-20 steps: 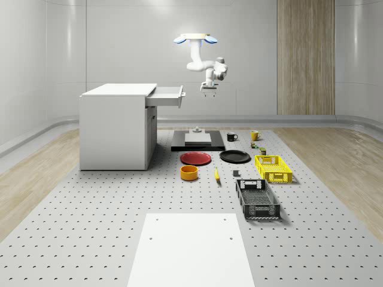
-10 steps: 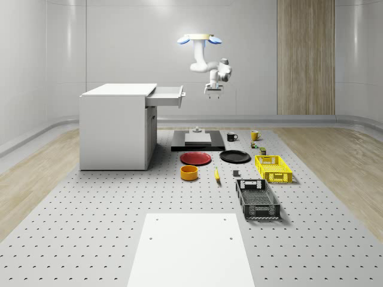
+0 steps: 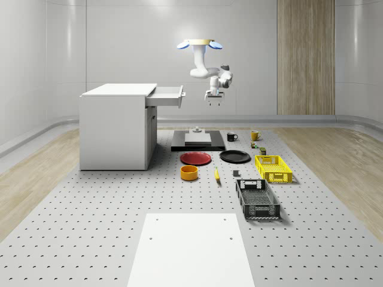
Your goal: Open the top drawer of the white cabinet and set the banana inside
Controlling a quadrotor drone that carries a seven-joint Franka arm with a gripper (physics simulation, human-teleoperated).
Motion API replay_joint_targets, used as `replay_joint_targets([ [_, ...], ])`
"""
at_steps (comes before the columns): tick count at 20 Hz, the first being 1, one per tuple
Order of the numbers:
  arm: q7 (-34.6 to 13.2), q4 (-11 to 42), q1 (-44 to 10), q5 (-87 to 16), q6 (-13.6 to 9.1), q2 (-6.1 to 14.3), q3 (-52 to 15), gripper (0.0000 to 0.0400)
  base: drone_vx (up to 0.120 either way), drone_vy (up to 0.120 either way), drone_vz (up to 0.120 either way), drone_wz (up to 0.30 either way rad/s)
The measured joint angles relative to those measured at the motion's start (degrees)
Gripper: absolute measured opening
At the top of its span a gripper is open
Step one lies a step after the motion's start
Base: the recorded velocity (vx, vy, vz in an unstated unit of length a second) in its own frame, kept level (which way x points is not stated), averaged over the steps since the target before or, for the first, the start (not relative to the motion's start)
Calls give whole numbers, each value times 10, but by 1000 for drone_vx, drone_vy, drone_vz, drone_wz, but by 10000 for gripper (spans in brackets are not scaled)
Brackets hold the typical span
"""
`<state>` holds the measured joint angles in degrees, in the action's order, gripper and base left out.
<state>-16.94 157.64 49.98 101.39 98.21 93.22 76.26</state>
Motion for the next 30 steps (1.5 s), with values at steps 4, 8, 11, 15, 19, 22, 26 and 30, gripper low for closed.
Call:
replay_joint_targets([
  [4,0,0,0,1,-1,-1,0,400,120,0,-120,0],
  [8,0,0,-1,1,-2,-2,0,400,120,0,-120,0],
  [11,0,0,-1,1,-3,-3,0,400,120,0,-120,0],
  [15,-1,0,-1,2,-4,-4,0,400,120,0,-70,0],
  [19,-1,0,-1,2,-4,-5,0,400,120,0,0,0],
  [22,-1,0,-1,2,-5,-5,0,400,120,0,0,0],
  [26,-1,0,-1,2,-5,-6,0,400,120,0,0,0],
  [30,-1,0,-1,3,-6,-6,0,400,120,0,0,0],
])
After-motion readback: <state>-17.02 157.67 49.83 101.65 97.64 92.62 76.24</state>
